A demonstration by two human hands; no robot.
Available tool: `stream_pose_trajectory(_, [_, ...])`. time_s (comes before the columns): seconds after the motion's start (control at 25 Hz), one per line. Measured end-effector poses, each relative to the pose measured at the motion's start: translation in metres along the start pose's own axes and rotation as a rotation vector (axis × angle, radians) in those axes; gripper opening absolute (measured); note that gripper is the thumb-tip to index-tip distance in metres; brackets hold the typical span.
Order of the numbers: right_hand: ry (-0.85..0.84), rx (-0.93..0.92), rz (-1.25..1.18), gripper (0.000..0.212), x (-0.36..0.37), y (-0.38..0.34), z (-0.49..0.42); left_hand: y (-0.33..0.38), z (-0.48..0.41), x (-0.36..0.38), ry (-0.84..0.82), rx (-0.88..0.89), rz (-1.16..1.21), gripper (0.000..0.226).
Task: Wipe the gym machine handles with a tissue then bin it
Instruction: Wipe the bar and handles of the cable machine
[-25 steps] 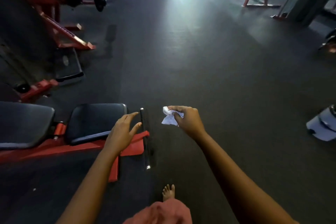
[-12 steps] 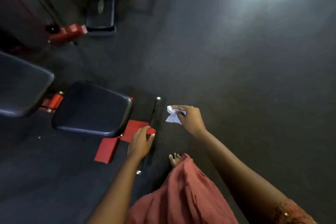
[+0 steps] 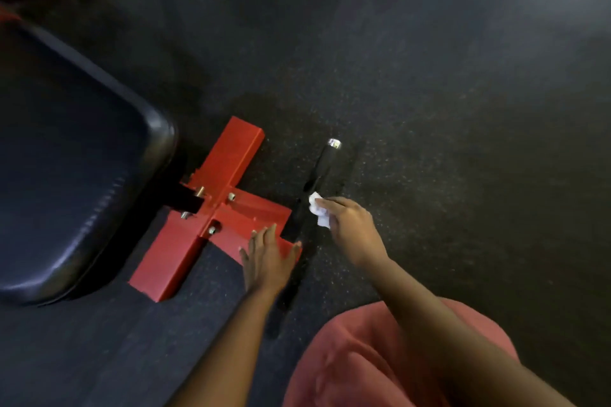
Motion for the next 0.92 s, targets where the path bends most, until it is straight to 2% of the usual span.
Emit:
stream_pose_trajectory(0.12, [-0.088, -0.411, 0.337, 0.044, 0.064, -0.001, -0.024, -0.022, -0.03, 0.038, 0.028, -0.02, 0.011, 0.071])
stream_pose_trajectory(0.2, [-0.184, -0.599, 0.506, 0.044, 0.102, 0.006, -0.026, -0.031, -0.034, 0.046, 0.079, 0.025, 0.057, 0.067])
stream_pose_trajectory(0.32, [-0.267, -0.718, 0.702, 0.05, 0.126, 0.026, -0.02, -0.036, -0.032, 0.051, 0.093, 0.055, 0.133, 0.063])
stream_pose_trajectory(0.48, [-0.365, -0.92, 0.809, 0.047, 0.12, 0.029, -0.027, -0.037, -0.04, 0.052, 0.025, 0.023, 0.164, 0.071])
stream_pose_trajectory(0.6, [-0.4, -0.939, 0.887, 0.045, 0.106, 0.034, -0.053, -0.036, -0.042, 0.048, 0.024, 0.038, 0.148, 0.073])
stream_pose_trajectory(0.76, [-0.285, -0.864, 0.914, 0.047, 0.078, 0.038, -0.084, -0.035, -0.04, 0.046, 0.032, 0.041, 0.137, 0.074])
stream_pose_trajectory(0.84, [-0.23, -0.824, 0.838, 0.047, 0.086, 0.035, -0.075, -0.036, -0.04, 0.046, 0.03, 0.037, 0.139, 0.074])
stream_pose_trajectory(0.92, [-0.247, -0.883, 0.833, 0.045, 0.112, 0.034, -0.043, -0.035, -0.041, 0.046, 0.034, 0.05, 0.13, 0.073])
Point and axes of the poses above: each hand's wrist, its own z-axis away from the middle knuckle, its own x-axis out of the palm, y = z × x, the point moved 9 cm from there along -z, towards the middle knuckle, and after that the axes turned 2 degrees about -y, right-handed, at the moved point
